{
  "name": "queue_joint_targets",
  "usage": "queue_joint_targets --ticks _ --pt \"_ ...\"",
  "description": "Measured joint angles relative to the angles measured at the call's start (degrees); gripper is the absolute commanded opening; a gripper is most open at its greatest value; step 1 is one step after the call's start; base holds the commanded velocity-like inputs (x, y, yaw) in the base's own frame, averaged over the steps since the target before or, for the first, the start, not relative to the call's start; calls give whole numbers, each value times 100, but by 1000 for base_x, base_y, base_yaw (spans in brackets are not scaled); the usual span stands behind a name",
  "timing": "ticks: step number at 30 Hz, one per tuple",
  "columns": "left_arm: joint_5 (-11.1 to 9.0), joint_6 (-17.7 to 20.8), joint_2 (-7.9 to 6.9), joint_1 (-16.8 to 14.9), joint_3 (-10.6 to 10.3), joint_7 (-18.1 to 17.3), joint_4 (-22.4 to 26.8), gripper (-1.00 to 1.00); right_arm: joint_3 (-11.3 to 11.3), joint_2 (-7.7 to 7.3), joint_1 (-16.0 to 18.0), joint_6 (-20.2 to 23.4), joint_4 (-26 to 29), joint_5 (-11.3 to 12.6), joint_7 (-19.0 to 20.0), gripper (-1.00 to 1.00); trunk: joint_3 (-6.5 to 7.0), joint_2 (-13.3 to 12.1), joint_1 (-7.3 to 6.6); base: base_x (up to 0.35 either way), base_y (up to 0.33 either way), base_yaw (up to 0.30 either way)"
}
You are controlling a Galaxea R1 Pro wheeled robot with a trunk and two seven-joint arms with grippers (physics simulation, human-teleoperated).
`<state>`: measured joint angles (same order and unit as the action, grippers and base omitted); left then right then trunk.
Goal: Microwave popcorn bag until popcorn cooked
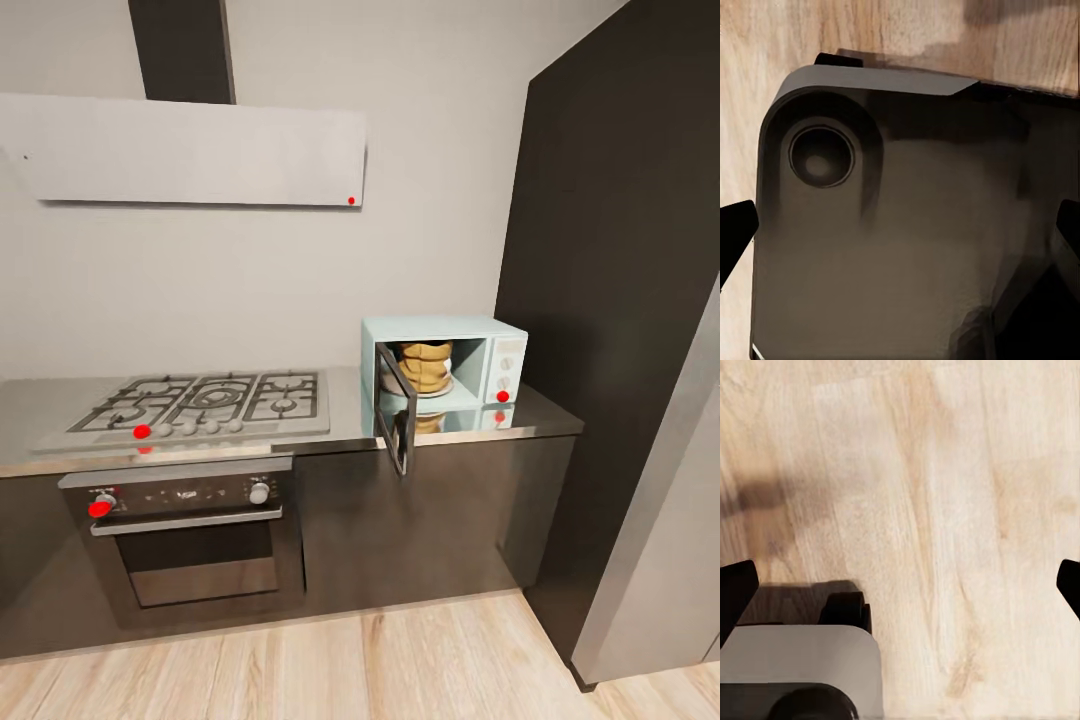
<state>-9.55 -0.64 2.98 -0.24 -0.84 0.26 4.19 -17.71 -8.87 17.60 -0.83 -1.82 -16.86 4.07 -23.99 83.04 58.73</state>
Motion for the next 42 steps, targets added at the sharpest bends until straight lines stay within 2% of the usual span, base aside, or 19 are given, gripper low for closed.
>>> queue_joint_targets --ticks 6,14,25,28,29,31,37,42 --pt "-123 14 18 0 13 -29 592 100 2 9 -25 17 -7 36 7 100 0 0 0 0 0 0" --pt "-205 8 10 0 7 -34 564 100 9 62 -33 34 -9 32 10 100 0 0 -3 151 0 0" --pt "-206 8 4 1 6 -34 557 100 9 28 -36 4 -7 22 1 100 0 0 -1 251 0 0" --pt "-123 95 103 -97 -86 -121 654 100 27 68 -117 21 -8 20 -4 100 0 0 0 0 0 0" --pt "-154 124 98 -130 -115 -153 685 100 27 73 -117 23 -8 18 -3 100 0 0 0 0 0 0" --pt "-220 124 42 -64 -54 -111 623 100 27 67 -161 22 -4 15 -4 100 0 0 0 0 0 0" --pt "-412 -55 11 128 124 -66 422 100 27 41 -263 19 0 13 -5 100 -1 0 0 0 0 0" --pt "-389 -204 -4 292 272 -38 257 100 27 41 -265 20 1 15 -11 100 -1 0 0 0 0 0"
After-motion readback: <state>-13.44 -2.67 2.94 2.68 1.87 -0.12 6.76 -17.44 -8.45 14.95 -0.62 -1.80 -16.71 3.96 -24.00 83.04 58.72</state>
